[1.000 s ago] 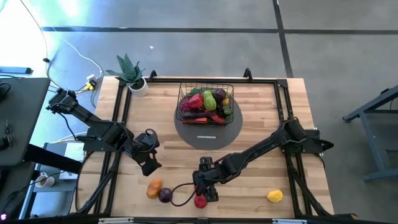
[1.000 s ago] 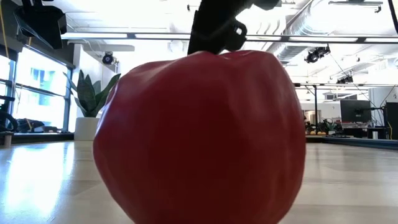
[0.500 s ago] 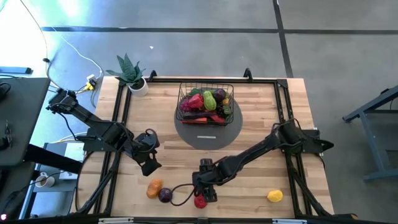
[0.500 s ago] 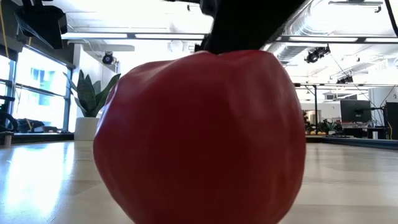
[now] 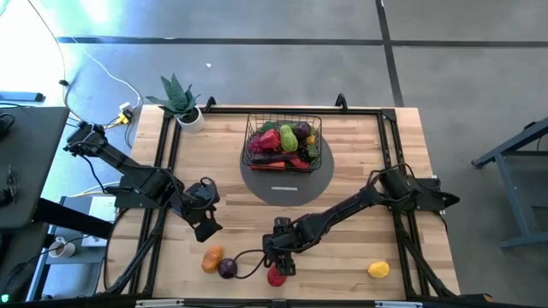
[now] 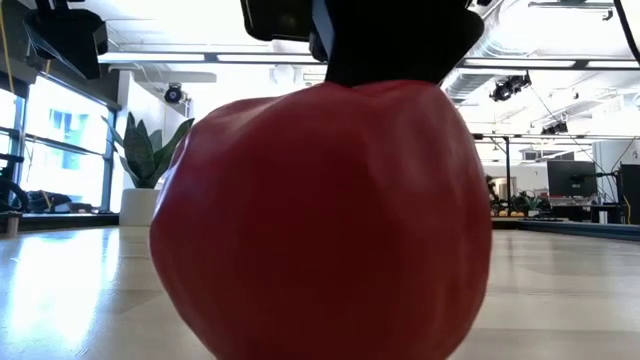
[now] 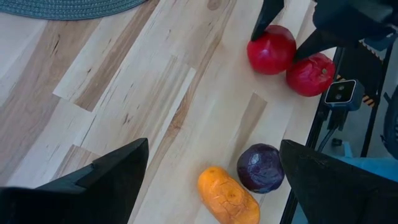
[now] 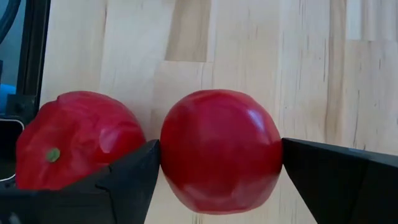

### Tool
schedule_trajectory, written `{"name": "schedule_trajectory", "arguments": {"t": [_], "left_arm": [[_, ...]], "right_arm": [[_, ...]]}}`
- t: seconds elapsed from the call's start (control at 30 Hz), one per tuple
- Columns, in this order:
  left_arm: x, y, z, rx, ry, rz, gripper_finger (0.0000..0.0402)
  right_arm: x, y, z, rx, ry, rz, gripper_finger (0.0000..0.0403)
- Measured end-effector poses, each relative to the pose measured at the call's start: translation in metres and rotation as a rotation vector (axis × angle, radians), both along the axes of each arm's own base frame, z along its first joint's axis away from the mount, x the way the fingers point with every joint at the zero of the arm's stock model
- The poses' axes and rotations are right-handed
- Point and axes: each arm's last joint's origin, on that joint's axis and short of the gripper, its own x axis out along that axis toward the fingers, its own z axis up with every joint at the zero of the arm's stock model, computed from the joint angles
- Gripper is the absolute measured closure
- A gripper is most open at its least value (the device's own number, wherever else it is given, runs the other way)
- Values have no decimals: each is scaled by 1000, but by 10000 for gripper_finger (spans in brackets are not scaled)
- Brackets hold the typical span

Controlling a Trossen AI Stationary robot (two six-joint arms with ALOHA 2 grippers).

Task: Build produce basket
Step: Put the top red tomato into the wire basket

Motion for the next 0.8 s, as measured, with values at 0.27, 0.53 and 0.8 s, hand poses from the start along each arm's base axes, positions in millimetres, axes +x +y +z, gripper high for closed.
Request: {"name": "schedule_trajectory", "arguments": {"t": [0.27,0.53,0.8], "left_arm": [[0,0,0,1,1,0,48],[0,0,0,3,2,-7,48],[0,0,0,3,2,-8,48]], "right_arm": [[4,-9,-3,12,15,-29,93],[7,-10,-11,49,50,-77,96],[5,-11,-12,60,84,-129,169]]}}
